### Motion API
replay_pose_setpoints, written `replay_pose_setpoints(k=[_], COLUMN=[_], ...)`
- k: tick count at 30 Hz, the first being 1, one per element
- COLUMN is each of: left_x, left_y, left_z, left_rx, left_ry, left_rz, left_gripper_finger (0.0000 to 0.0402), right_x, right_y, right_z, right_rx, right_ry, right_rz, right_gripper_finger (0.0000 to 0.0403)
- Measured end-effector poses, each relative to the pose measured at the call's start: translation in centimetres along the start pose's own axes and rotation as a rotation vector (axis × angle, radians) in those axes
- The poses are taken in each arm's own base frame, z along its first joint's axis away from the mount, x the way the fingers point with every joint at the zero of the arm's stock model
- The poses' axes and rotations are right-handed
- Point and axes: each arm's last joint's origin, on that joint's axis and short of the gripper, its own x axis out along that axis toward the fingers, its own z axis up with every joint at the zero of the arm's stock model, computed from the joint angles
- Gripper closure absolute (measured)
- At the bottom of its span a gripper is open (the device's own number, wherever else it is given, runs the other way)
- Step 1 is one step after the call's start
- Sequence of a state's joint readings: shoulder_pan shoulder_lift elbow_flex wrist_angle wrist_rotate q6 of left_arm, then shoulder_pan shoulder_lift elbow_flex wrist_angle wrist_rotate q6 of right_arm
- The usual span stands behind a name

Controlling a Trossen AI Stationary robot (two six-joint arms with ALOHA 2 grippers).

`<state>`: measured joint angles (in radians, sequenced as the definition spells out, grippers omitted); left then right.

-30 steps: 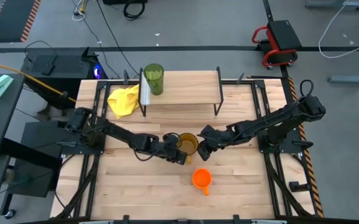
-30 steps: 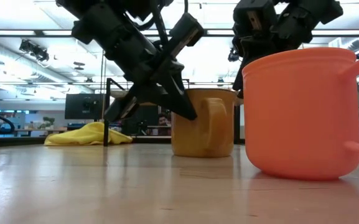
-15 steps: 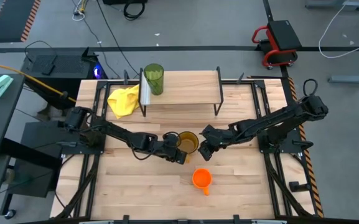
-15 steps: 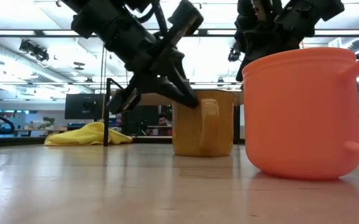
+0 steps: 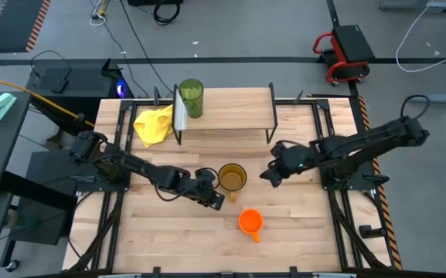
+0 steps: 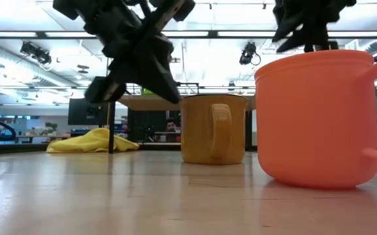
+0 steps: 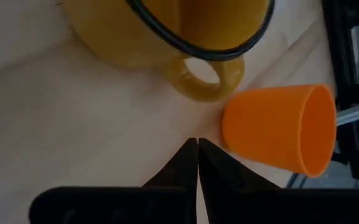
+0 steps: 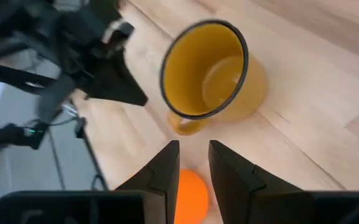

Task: Stack small to large cups/mugs on shelf
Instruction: Put the yellow mug on the shelf

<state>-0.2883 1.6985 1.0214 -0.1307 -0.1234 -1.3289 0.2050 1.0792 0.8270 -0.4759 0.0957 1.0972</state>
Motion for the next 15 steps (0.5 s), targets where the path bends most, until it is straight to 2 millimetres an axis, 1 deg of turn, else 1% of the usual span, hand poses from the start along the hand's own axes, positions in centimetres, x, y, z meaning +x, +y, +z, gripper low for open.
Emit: replay_pose_setpoints(k=[5,8,11,15], left_x=[-0.3,-0.7,-1.5,-2.7], left_y=[0.0,-0.1,-0.1,0.0], left_z=[-0.3,-0.4,-0.4,-0.2], left_rx=[0.008,0.014,0.020,0.023], left_ry=[0.009,0.025,0.033,0.033], left_rz=[0.015,0.006,0.023,0.046], left_gripper_finger=[0.0375,0.0379,0.0385,0.0389], right_x=[-2.5,-4.2,-6.3,-8.6], right_y=[1.3,3.1,5.1,6.7], right_z=[1.1,2.4,4.0,5.8], right_rx=[0.000,-0.083,-0.178,-0.242], right_ry=[-0.048,-0.109,-0.223,-0.306], right_rz=[0.072,0.140,0.201,0.237], right_gripper_finger=[0.0309,0.0309,0.0309,0.0309])
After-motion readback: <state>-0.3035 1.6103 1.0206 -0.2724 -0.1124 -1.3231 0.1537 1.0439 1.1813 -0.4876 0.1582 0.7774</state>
